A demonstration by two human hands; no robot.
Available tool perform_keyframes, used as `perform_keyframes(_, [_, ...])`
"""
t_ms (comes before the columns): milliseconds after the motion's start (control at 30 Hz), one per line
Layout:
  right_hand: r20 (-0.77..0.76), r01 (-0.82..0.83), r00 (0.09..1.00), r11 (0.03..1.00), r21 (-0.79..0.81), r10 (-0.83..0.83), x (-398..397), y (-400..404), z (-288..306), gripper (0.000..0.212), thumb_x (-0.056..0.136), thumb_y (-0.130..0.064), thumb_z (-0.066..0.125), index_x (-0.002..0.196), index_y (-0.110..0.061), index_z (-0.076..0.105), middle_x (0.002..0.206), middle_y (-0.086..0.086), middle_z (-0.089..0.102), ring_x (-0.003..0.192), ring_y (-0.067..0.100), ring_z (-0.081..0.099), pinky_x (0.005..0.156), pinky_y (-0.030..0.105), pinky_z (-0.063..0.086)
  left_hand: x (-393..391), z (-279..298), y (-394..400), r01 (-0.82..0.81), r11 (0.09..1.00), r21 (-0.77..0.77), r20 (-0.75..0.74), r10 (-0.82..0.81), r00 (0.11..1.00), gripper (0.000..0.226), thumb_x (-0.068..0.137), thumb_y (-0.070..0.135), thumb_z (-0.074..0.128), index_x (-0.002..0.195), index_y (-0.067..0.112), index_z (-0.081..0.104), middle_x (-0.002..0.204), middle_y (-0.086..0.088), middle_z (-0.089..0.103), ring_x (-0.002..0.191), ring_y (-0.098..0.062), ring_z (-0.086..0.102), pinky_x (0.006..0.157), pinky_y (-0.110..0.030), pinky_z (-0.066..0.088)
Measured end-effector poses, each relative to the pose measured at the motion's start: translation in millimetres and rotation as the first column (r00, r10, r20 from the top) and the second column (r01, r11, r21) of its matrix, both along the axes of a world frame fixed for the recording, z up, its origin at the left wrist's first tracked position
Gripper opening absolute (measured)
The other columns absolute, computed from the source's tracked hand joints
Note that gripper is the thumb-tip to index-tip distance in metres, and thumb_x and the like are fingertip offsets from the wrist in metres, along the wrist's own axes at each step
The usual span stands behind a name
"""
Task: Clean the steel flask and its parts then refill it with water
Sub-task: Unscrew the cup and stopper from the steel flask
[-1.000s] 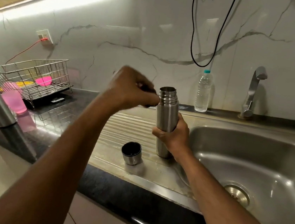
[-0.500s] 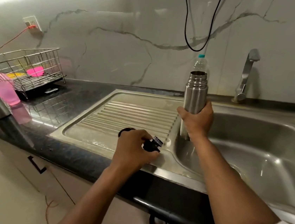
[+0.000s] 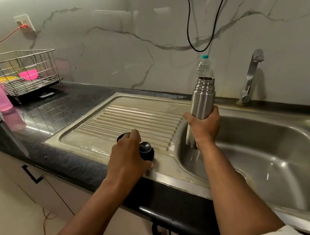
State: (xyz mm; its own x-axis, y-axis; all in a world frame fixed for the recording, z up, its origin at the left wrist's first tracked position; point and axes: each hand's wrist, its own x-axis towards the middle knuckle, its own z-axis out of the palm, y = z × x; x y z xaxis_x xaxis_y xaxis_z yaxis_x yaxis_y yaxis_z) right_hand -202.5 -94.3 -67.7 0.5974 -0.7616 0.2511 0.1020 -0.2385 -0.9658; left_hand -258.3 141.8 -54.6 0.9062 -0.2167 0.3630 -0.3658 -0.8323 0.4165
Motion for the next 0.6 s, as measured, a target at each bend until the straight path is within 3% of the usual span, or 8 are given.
perform_keyframes(167, [0.017,0.027,0.999,0.998,0.056,-0.028,-7,-14,3,0.073,0.059,-0.033,0.094,0.123,-0.022,0.059,0.106,-0.001,0.071,0.087,0.016,0.071,0.074,0.03,0.059,-14,10,-19,0.095,0.995,-0.019,0.103,-0.092,0.99,0.056,0.076,0.034,0.093,0.119,0.019,0.059,0.116,0.002,0.062,0.097,-0.017,0.064,0.086,-0.03,0.055])
perform_keyframes(267, [-0.036,0.0,0.999,1.0,0.017,0.001,-18,-37,12,0.076,0.06,-0.029,0.096,0.126,-0.019,0.06,0.107,-0.001,0.07,0.084,0.009,0.067,0.066,0.023,0.052,-14,10,-56,0.206,0.977,-0.051,0.131,-0.198,0.971,0.047,0.085,0.038,0.084,0.122,0.021,0.061,0.117,0.006,0.062,0.097,-0.012,0.061,0.084,-0.023,0.045])
perform_keyframes(367, [-0.173,-0.104,0.982,0.984,-0.145,0.078,-43,-73,22,0.079,0.063,-0.027,0.097,0.131,-0.021,0.058,0.108,-0.004,0.066,0.085,0.002,0.061,0.066,0.019,0.046,6,9,-104,0.237,0.967,-0.088,0.05,-0.234,0.971,0.041,0.089,0.037,0.077,0.124,0.022,0.062,0.119,0.005,0.065,0.107,-0.015,0.06,0.087,-0.023,0.038])
perform_keyframes(433, [-0.278,-0.171,0.957,0.942,-0.29,0.089,-60,-101,26,0.077,0.063,-0.024,0.097,0.13,-0.023,0.059,0.106,-0.006,0.063,0.084,0.001,0.058,0.065,0.017,0.043,33,9,-134,0.231,0.963,-0.136,-0.024,-0.237,0.971,0.035,0.088,0.037,0.078,0.117,0.022,0.066,0.115,0.002,0.069,0.106,-0.019,0.064,0.09,-0.028,0.046])
perform_keyframes(533, [-0.421,-0.265,0.905,0.854,-0.448,0.061,-81,-141,24,0.084,0.061,-0.025,0.099,0.134,-0.023,0.058,0.111,-0.007,0.06,0.095,0.014,0.062,0.068,0.019,0.043,76,10,-168,0.188,0.952,-0.242,-0.121,-0.221,0.968,0.025,0.086,0.036,0.081,0.104,0.024,0.069,0.106,0.001,0.072,0.098,-0.019,0.066,0.092,-0.04,0.058])
perform_keyframes(600, [-0.514,-0.324,0.858,0.785,-0.528,0.008,-89,-165,18,0.091,0.058,-0.028,0.1,0.139,-0.025,0.057,0.117,-0.006,0.062,0.103,0.019,0.062,0.078,0.03,0.051,99,4,-181,0.144,0.949,-0.282,-0.151,-0.192,0.97,0.025,0.088,0.033,0.081,0.107,0.022,0.07,0.109,-0.001,0.072,0.1,-0.019,0.065,0.094,-0.039,0.058])
